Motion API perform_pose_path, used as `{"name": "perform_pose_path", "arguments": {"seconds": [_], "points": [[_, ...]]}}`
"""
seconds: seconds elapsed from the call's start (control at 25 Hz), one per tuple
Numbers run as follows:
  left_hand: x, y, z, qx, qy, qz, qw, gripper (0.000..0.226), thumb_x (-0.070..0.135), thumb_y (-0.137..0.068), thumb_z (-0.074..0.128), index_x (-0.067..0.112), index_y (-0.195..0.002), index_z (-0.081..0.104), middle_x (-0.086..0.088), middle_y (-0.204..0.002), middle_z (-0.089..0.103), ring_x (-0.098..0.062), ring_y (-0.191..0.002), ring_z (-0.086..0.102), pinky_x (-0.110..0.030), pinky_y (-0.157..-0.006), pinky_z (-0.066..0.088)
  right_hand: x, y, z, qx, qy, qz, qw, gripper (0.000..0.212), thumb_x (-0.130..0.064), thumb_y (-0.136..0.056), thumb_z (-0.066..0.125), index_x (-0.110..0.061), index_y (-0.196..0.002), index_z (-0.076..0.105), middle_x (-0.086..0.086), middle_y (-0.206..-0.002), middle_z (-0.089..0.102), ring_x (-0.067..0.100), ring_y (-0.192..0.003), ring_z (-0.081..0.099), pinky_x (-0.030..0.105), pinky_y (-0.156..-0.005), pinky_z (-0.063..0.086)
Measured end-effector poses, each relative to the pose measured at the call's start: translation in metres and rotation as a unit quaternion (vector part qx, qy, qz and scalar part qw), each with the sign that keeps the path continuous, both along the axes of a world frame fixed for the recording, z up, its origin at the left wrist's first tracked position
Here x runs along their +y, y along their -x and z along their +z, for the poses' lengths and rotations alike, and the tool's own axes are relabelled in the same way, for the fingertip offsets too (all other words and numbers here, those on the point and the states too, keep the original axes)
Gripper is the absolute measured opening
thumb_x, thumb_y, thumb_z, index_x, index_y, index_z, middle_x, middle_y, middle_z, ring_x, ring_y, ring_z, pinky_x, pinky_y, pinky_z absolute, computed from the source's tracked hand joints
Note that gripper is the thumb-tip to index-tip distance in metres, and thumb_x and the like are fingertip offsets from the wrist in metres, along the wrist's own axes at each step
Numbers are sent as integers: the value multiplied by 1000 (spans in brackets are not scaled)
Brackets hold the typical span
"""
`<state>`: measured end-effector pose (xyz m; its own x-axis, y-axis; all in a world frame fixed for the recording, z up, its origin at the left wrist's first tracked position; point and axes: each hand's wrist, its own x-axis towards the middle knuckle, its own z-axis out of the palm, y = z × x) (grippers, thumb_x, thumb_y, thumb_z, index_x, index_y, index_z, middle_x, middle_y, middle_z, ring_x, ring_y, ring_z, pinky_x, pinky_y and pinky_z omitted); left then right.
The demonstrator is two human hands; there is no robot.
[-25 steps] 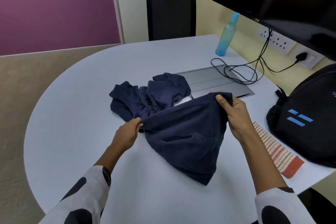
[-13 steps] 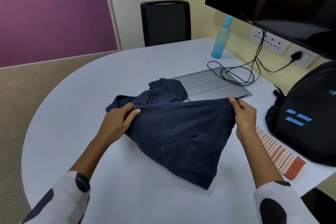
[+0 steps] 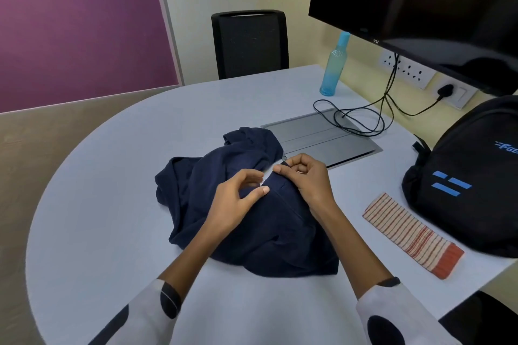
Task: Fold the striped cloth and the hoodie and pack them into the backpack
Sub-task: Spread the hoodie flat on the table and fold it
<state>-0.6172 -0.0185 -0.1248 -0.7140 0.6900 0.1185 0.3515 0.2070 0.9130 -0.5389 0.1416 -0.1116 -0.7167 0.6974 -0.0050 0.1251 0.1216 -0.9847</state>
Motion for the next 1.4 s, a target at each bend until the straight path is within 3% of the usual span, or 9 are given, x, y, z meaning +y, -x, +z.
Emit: {"name": "perform_pose_path", "arguments": {"seconds": [0.12,0.2,0.4,0.72,0.88,1.0,1.08,1.24,1.4], "points": [[9,-13,8,-182,-49,-14,982,18,17,-87,66,17,-105,65,-13,-90,69,-14,-86,67,-27,-86,51,-2,-8,5,29,-2,-6,1000,17,-22,-74,80,-14,-75,65,-2,-68,69,6,-65,63,18,-64,49],[6,-18,5,-227,-68,-11,971,18,15,-87,65,16,-105,65,-21,-94,68,-25,-91,67,-33,-91,51,4,-16,5,24,-24,-23,999,8,-25,-82,73,-19,-78,70,-7,-77,71,5,-75,65,21,-72,51],[3,-25,2,-238,-113,25,964,16,12,-88,63,17,-104,63,-2,-82,65,-13,-84,63,-29,-88,49,2,-34,-3,-37,-78,-21,996,9,-27,-88,66,-23,-84,74,-7,-91,72,4,-84,64,14,-75,49],[2,-28,6,-193,-89,109,971,13,14,-87,64,22,-97,68,7,-77,65,-4,-77,61,-24,-78,48,-1,-44,3,3,-19,65,998,4,-14,-83,72,-14,-79,70,-6,-80,70,6,-79,62,21,-76,49],[5,-40,12,86,-55,95,990,31,44,-79,70,26,-105,69,13,-110,61,0,-105,56,-24,-93,44,-3,-50,13,55,31,32,997,12,-8,-82,71,-17,-74,69,-6,-72,70,6,-74,64,21,-73,49],[15,-53,12,241,14,62,969,50,58,-76,61,26,-114,66,14,-114,63,3,-109,51,-44,-108,28,-4,-56,23,85,53,47,994,16,-5,-79,73,-18,-70,70,-2,-71,72,10,-74,67,20,-71,51],[21,-57,17,228,-20,71,971,34,42,-79,67,22,-107,70,12,-99,70,2,-96,55,-42,-102,37,-6,-59,29,97,49,65,992,14,-2,-77,73,-15,-71,69,-3,-70,71,10,-72,67,18,-69,51],[24,-60,34,72,-85,62,992,20,18,-82,72,19,-102,74,13,-91,72,6,-86,63,-11,-80,48,-1,-65,32,113,-12,30,993,13,-2,-76,74,-14,-76,69,-5,-76,70,9,-76,64,23,-75,51],[22,-53,33,79,-22,-26,996,20,18,-90,62,21,-107,71,10,-98,72,-1,-92,64,-16,-83,48,10,-73,36,47,-64,146,986,48,-4,-73,78,-22,-115,64,-3,-108,66,8,-98,62,22,-86,51]]}}
